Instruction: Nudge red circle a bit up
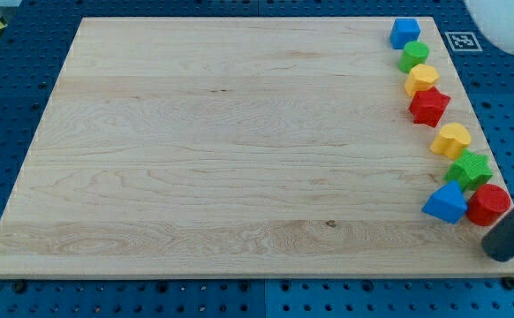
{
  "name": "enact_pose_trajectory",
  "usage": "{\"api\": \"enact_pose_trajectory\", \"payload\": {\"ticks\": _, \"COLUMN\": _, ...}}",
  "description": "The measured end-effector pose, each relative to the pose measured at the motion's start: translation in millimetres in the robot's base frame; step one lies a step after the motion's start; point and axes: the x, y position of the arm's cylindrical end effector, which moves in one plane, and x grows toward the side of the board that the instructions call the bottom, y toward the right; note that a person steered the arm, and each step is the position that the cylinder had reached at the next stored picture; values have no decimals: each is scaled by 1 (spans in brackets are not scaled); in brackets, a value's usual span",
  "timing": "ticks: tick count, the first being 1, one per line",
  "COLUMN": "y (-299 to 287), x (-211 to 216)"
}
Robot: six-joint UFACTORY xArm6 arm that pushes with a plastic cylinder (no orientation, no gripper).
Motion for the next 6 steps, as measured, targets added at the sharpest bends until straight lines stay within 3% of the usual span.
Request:
{"api": "enact_pose_trajectory", "payload": {"ticks": 2, "y": 26, "x": -32}}
{"api": "enact_pose_trajectory", "payload": {"ticks": 6, "y": 50, "x": -48}}
